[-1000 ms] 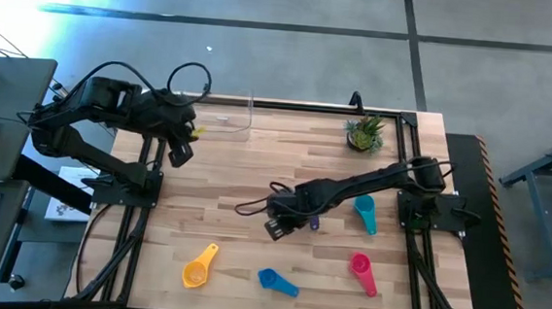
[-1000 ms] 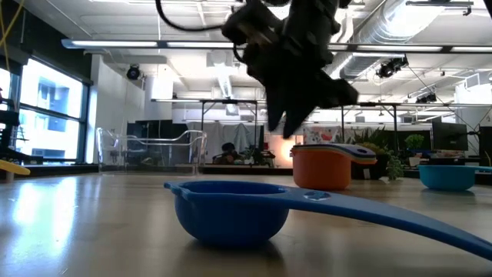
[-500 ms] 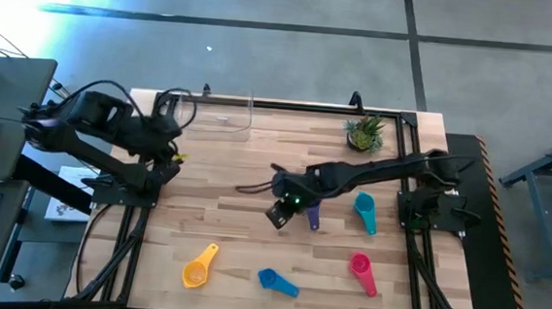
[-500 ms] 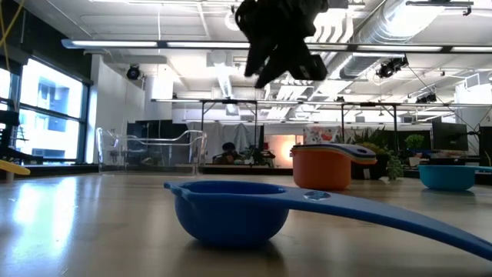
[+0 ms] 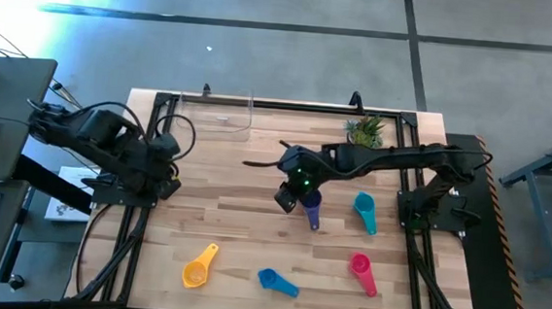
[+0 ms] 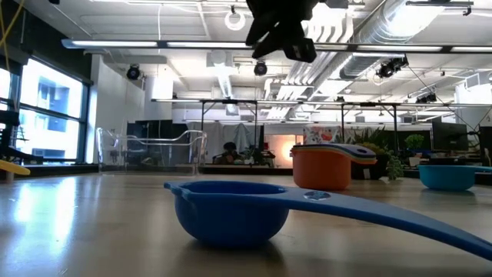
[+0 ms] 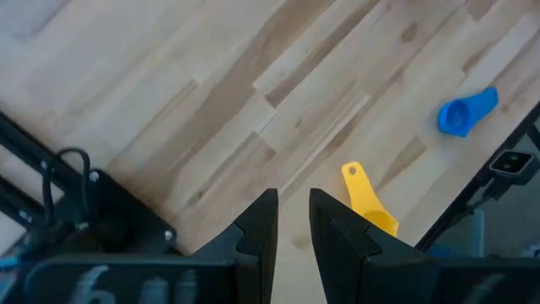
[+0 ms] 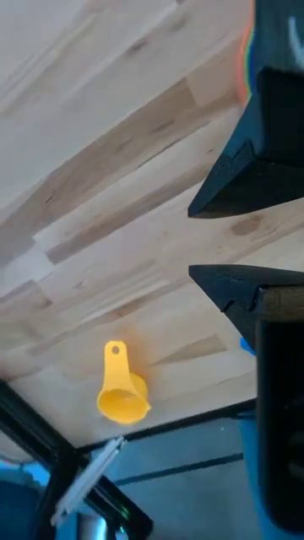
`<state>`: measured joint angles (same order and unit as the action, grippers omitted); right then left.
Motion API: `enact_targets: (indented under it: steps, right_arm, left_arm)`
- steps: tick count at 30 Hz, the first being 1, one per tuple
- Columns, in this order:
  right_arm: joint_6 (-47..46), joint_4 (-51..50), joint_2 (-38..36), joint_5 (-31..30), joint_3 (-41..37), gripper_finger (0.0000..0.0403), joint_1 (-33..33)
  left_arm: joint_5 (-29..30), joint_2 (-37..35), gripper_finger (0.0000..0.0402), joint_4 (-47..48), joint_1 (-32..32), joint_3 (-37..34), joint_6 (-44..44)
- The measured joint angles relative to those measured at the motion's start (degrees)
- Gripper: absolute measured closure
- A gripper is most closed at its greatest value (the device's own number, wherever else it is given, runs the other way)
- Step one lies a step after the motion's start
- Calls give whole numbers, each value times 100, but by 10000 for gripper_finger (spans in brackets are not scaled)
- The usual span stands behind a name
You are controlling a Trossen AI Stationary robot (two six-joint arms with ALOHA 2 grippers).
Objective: Nest measuring cups in basket
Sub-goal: Stack the yellow measuring cup on top of the dark blue measuring cup
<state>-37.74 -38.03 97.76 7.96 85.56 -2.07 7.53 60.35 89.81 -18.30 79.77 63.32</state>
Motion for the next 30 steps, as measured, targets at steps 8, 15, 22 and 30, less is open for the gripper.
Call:
enact_targets:
  steps: [8, 15, 22, 30]
  right_arm:
    - [24, 890, 1, 537, 0, 311, -250]
    - [-325, 1610, 2, 295, 0, 311, -542]
    - [-687, 2196, 7, -106, 0, 311, -829]
    - [-895, 2245, 9, -489, 0, 311, -1032]
  left_arm:
    - [2, 0, 339, -8, -737, -211, 735]
    - [14, 64, 339, -12, -1343, -217, 1149]
    - [30, 64, 339, -84, -1747, -217, 1450]
    - [50, 88, 339, -779, -2299, -217, 909]
